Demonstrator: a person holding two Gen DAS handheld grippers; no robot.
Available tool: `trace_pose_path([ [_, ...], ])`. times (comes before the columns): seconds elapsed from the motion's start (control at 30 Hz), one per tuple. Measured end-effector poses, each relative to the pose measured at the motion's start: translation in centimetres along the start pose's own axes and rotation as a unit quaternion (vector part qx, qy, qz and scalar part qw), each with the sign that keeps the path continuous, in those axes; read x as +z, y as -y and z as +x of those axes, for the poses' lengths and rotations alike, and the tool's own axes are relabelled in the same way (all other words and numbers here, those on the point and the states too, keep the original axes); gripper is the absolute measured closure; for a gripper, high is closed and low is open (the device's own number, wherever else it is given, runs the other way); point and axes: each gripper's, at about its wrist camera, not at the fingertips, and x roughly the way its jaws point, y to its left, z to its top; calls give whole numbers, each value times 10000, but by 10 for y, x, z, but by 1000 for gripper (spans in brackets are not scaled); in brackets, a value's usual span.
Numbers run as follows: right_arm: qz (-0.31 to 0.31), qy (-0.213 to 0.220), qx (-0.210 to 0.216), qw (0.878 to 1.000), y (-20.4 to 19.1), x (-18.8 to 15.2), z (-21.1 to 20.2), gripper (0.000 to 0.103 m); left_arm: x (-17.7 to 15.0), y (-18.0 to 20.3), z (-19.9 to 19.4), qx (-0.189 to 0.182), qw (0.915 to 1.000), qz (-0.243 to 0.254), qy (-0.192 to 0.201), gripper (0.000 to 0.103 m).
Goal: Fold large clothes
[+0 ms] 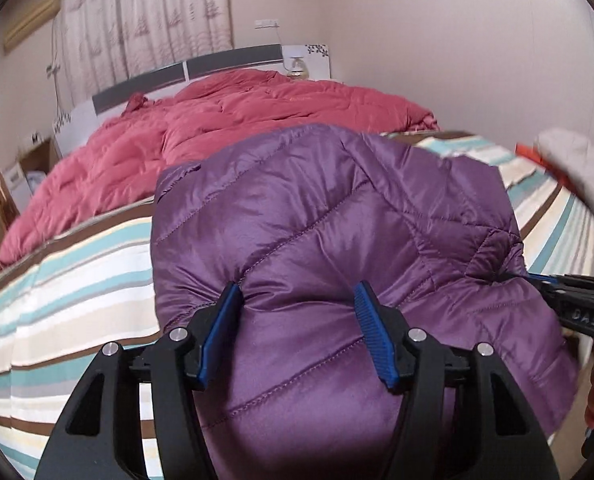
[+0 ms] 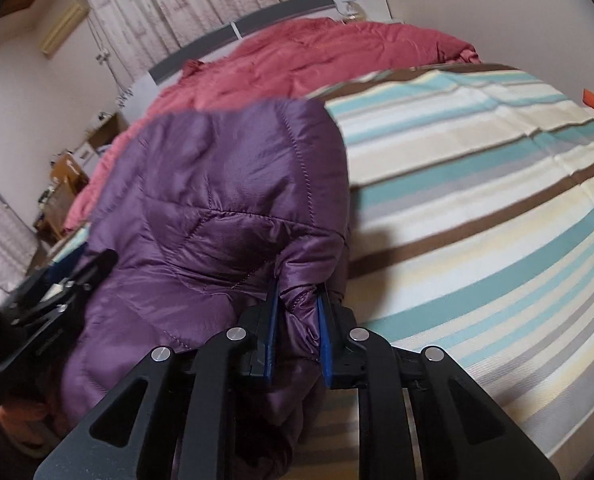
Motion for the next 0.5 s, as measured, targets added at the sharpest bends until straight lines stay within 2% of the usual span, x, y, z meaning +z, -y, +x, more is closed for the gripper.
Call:
trace_pose_path([
  [0.17,61,86,-25,9999,5,-6,7,85,-8,5,-2,55,9999,3,85,44],
  [0.27,165,143,62,9997,9,-1,-6,76,-7,3,-6,-30,9999,-88,52,44],
  [0.37,269,610,34,9978,10,8,-35,67,-5,0,-3,-26,9999,-145,50,43],
  [0.5,-41,1128,0,9936,-19,37,-56,67,-4,-1,1,29,9999,-156,53,42],
])
